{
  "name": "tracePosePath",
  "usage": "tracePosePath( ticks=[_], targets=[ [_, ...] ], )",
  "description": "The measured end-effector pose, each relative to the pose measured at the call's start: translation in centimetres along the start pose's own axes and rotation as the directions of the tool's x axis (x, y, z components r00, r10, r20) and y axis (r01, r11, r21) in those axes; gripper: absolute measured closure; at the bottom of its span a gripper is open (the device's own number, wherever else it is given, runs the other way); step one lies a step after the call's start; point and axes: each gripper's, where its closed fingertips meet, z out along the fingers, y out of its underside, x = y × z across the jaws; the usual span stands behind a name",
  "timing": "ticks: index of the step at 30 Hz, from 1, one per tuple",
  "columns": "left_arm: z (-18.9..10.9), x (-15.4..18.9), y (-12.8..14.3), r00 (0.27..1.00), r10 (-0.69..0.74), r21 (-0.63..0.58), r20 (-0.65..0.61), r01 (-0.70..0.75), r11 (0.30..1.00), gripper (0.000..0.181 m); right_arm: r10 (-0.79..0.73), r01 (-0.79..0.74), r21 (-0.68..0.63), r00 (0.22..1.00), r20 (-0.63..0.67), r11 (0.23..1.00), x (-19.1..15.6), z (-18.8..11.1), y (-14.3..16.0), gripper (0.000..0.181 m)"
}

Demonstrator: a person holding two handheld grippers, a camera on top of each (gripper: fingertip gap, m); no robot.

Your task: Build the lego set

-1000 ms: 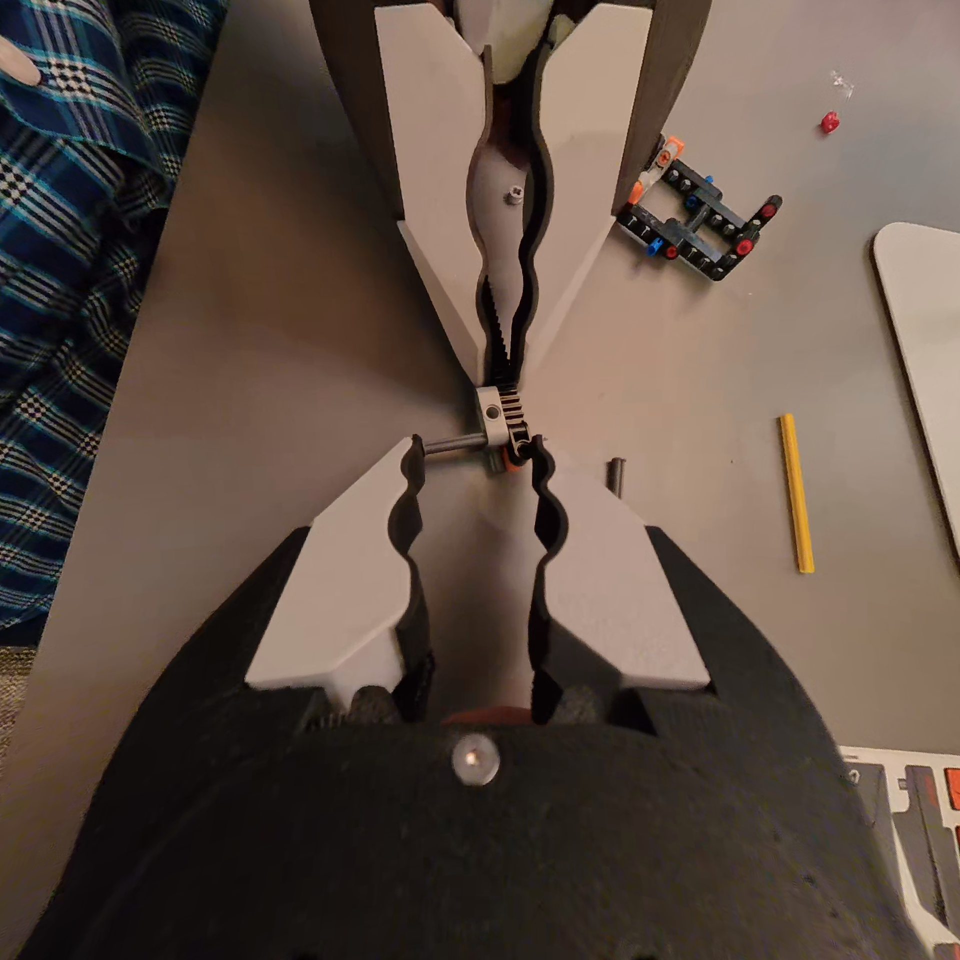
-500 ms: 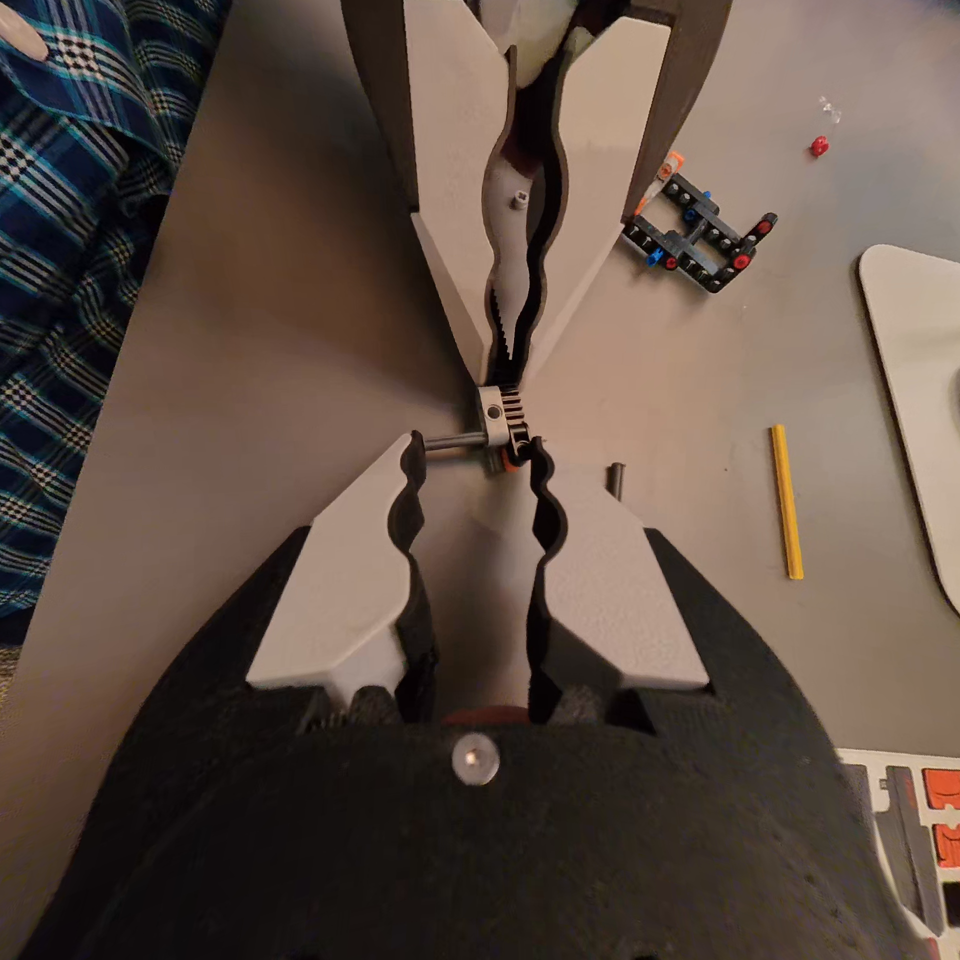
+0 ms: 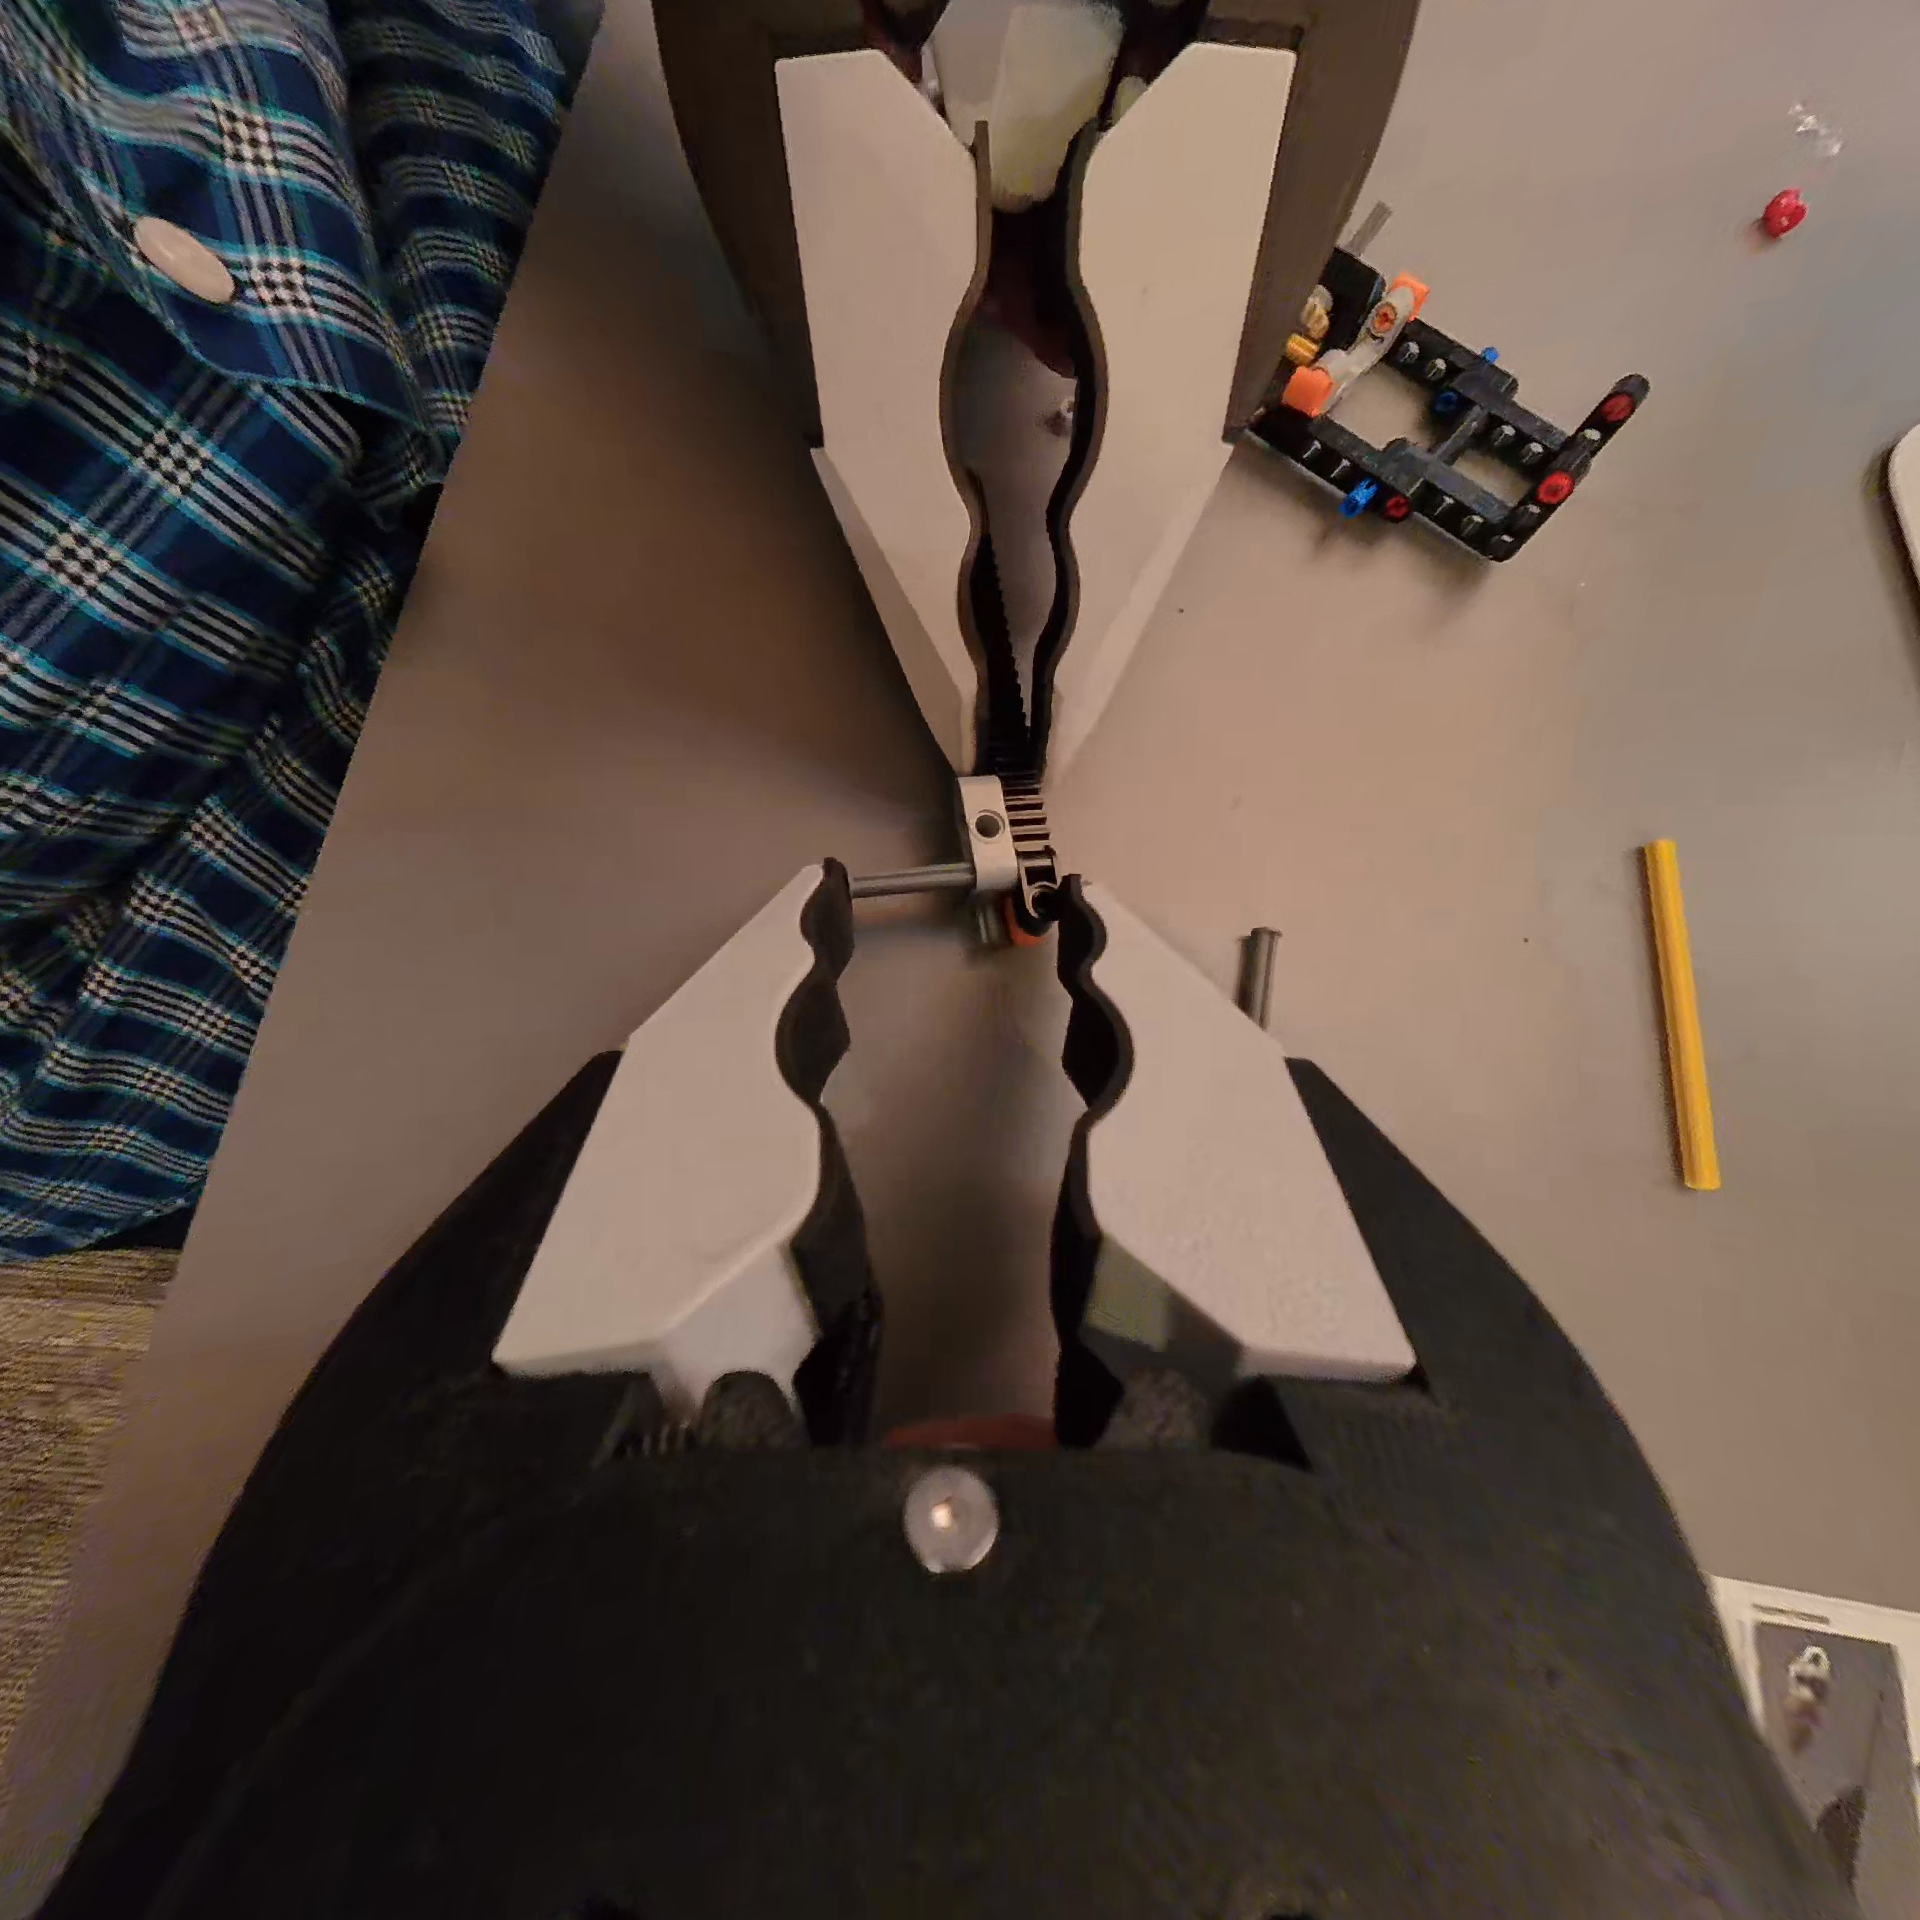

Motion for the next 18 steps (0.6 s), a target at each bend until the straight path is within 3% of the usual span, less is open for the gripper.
tracePosePath(
  ticks=[10, 14, 18],
  targets=[
    [-0.06, -0.02, -0.01, 1.000, 0.001, -0.003, -0.007, -0.001, 1.000, 0.174, 0.024, -0.024, 0.004, 0.999, 0.024, 1.000, -0.03, -0.07, -0.06, 0.144],
    [-0.32, 0.00, 0.08, 0.999, -0.029, -0.001, -0.032, 0.029, 1.000, 0.157, -0.003, 0.003, -0.003, 1.000, -0.004, 1.000, -0.20, -0.05, 0.05, 0.147],
    [-0.25, -0.14, 0.15, 0.999, -0.024, -0.010, -0.028, 0.023, 1.000, 0.157, -0.013, 0.013, -0.008, 0.999, -0.030, 1.000, -0.10, 0.01, 0.06, 0.147]
  ],
)
